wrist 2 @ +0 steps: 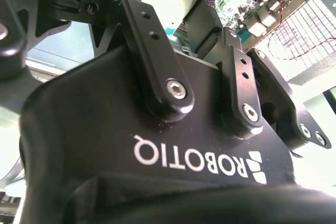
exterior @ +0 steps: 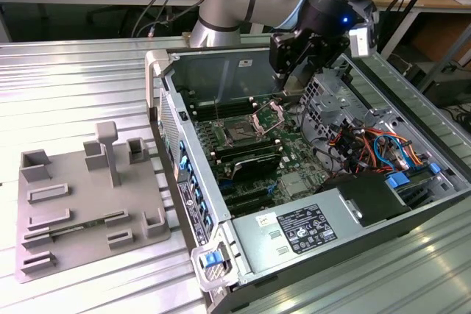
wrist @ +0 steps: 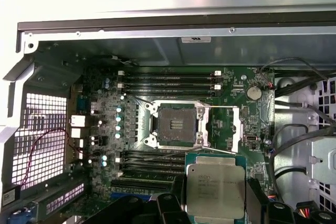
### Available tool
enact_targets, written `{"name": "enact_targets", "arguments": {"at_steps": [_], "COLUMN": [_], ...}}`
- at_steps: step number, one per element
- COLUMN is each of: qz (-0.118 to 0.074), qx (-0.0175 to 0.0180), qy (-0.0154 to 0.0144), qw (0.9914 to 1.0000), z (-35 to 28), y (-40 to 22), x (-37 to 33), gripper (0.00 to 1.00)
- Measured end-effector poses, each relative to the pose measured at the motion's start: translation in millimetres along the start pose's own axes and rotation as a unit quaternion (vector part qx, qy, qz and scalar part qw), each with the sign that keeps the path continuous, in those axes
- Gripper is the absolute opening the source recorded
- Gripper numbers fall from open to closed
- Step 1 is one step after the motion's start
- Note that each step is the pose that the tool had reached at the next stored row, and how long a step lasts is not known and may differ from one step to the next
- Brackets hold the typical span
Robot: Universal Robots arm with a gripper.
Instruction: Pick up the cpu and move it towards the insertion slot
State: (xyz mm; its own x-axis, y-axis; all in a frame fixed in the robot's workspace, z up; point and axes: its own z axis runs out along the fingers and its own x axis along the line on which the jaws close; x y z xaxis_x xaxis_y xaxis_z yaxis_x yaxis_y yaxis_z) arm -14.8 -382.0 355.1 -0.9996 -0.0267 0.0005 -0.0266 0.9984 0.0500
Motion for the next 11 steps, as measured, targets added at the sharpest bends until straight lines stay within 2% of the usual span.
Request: {"name": "enact_targets", "arguments": {"at_steps": [8,11], "qz": [0.0,0.0], "qx": [-0.0001,-0.0001], "qy": [0.0,0.0], "qw": [1.0,1.0], "z": [4.5,6.6], "y": [0.5,2.6], "x": [0.0,0.0], "gripper": [0.55,0.55]}}
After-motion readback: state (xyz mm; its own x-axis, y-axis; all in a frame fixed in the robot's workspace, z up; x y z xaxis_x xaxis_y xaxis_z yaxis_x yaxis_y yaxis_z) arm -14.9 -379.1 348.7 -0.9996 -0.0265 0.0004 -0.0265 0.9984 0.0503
